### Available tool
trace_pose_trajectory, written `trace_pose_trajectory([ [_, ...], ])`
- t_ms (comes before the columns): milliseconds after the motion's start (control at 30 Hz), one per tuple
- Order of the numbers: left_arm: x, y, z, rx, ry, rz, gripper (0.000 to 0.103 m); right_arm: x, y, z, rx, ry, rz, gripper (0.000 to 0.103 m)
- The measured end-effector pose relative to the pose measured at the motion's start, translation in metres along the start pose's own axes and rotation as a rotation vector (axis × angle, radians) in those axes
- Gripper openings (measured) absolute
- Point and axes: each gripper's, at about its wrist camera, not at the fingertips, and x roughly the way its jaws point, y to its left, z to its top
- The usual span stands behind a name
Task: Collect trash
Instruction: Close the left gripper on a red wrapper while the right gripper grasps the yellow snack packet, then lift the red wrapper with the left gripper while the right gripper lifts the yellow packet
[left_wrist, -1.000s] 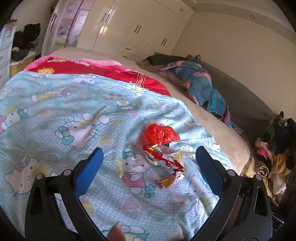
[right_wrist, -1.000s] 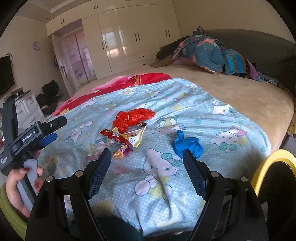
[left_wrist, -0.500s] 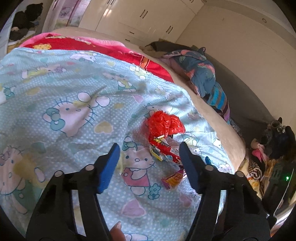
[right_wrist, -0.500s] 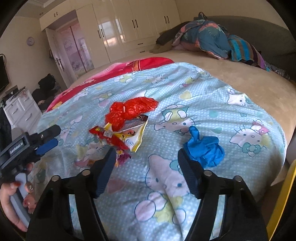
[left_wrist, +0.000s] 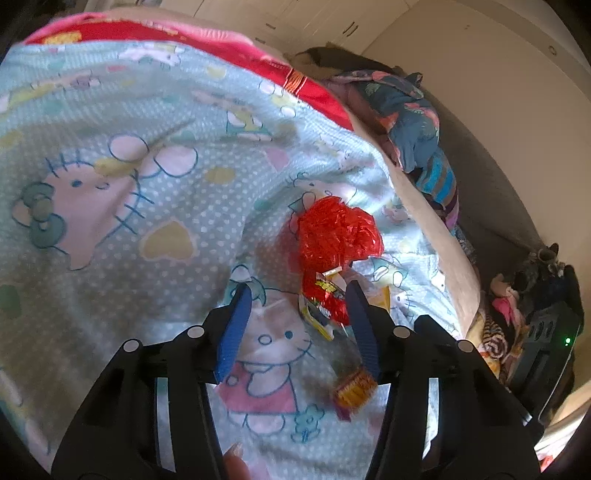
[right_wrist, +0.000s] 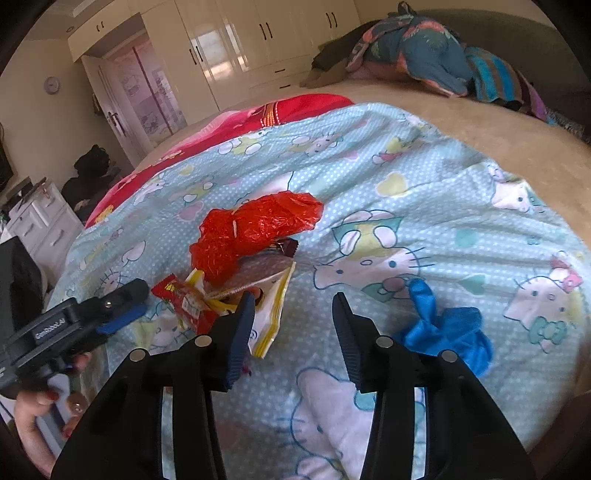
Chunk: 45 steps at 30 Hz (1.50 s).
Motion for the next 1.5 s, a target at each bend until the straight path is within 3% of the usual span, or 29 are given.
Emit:
trace_pose_trajectory([
  [267, 0.021, 0.009, 0.005, -0.07, 0.042, -0.085, 0.042, 0.024, 0.006, 0.005, -0.023, 0.047, 0.025, 0.04],
  [500, 0.029, 0.018, 0.007, -0.104, 0.056, -0.147, 0.023, 0.04, 0.004, 0.004, 0.002, 0.081, 0.064, 0.04],
  [600, 0.028, 0.018, 0.006, -0.094, 0.056, -0.16, 0.019, 0.045, 0.003, 0.003, 0.022, 0.091, 0.094, 0.034],
  [667, 0.027, 0.019, 0.005, -0.097, 0.057, -0.172, 0.009, 0.045, 0.003, 0.003, 0.033, 0.094, 0.121, 0.024],
  [767, 0.023, 0.019, 0.001, -0.101, 0.052, -0.174, 0.008, 0.042, 0.009, 0.0, -0.002, 0.088, 0.104, 0.015],
  [1267, -0.022, 0.009, -0.021, -0.068, -0.009, -0.181, 0.006, -0.012, 0.016, -0.01, -0.011, -0.107, 0.031, 0.009],
  [1500, -0.052, 0.0, -0.013, -0.06, -0.088, -0.18, 0.006, -0.044, 0.008, -0.011, 0.022, -0.196, 0.006, 0.008],
])
